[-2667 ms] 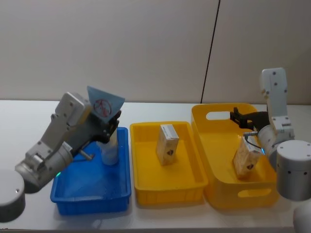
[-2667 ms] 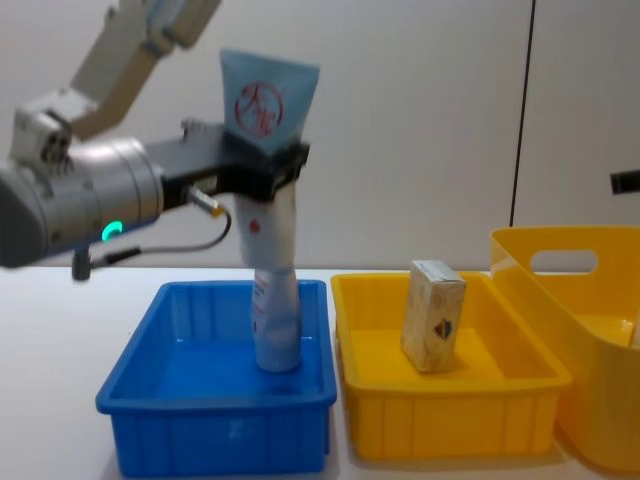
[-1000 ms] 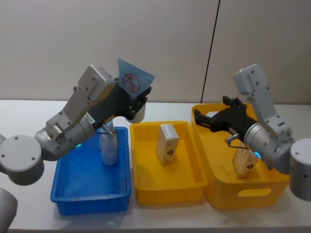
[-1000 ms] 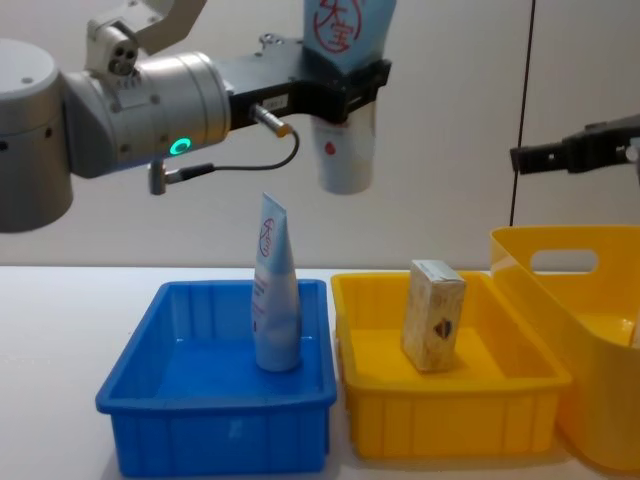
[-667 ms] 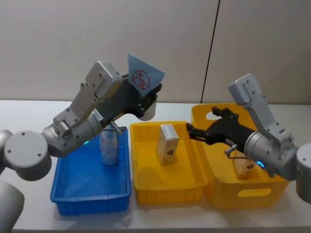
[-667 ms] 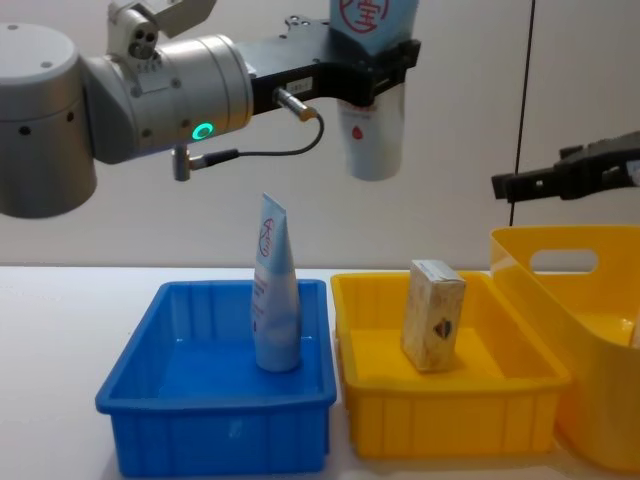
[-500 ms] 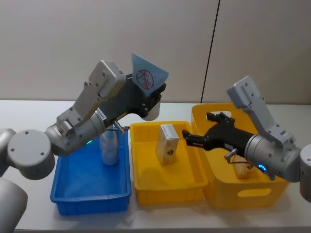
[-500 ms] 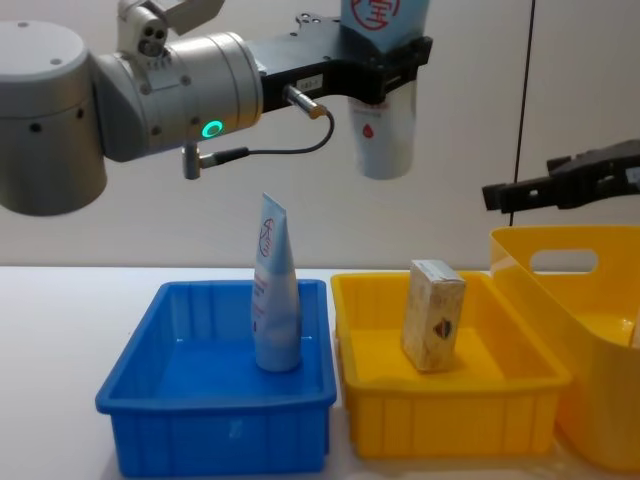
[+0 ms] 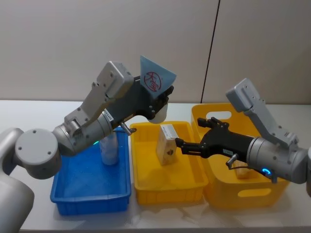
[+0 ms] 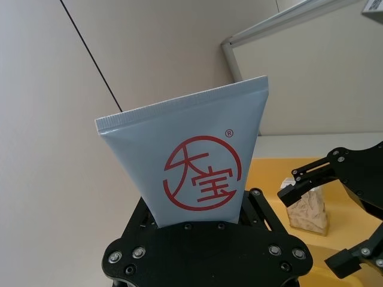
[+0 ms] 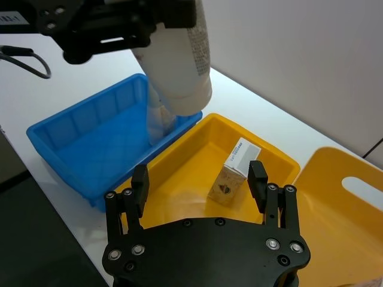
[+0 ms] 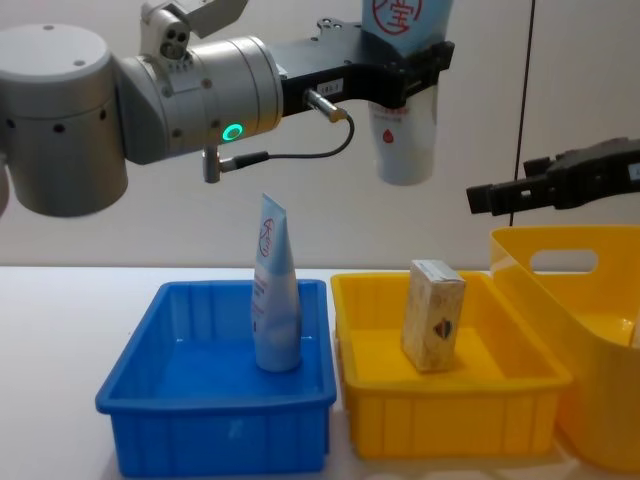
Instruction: Bimanual collaborative sorting of washing and personal care products
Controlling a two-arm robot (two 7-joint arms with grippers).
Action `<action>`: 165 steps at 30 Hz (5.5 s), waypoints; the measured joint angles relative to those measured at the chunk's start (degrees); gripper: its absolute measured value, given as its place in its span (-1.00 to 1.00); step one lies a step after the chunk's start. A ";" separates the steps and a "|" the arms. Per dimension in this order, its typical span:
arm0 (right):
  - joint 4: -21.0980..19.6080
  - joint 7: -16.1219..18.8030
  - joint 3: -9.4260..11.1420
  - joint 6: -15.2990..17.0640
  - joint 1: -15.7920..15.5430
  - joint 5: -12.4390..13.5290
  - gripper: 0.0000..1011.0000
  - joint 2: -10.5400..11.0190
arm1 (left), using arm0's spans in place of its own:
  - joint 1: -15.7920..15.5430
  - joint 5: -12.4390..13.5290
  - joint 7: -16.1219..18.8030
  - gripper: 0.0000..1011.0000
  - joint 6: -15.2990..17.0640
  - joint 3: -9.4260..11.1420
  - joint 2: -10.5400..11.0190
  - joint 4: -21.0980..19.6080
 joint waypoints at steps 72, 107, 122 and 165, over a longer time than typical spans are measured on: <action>8.62 -9.38 -8.38 -17.82 3.67 -6.05 0.98 -3.73 | -0.11 -3.13 -1.90 -0.28 1.07 2.82 0.18 -0.93; 10.86 -10.28 -10.48 -19.56 6.10 -6.72 0.28 -4.59 | 0.13 -3.16 -1.79 -0.28 1.76 3.05 0.42 -1.54; 10.98 -10.32 -10.57 -19.68 6.19 -6.76 0.28 -4.65 | 0.13 -3.16 -1.79 -0.28 1.80 3.05 0.42 -1.55; 12.37 -13.06 -7.02 -18.84 6.90 -5.43 0.27 -2.80 | 0.12 -3.15 -1.80 0.98 1.79 3.05 0.42 -1.55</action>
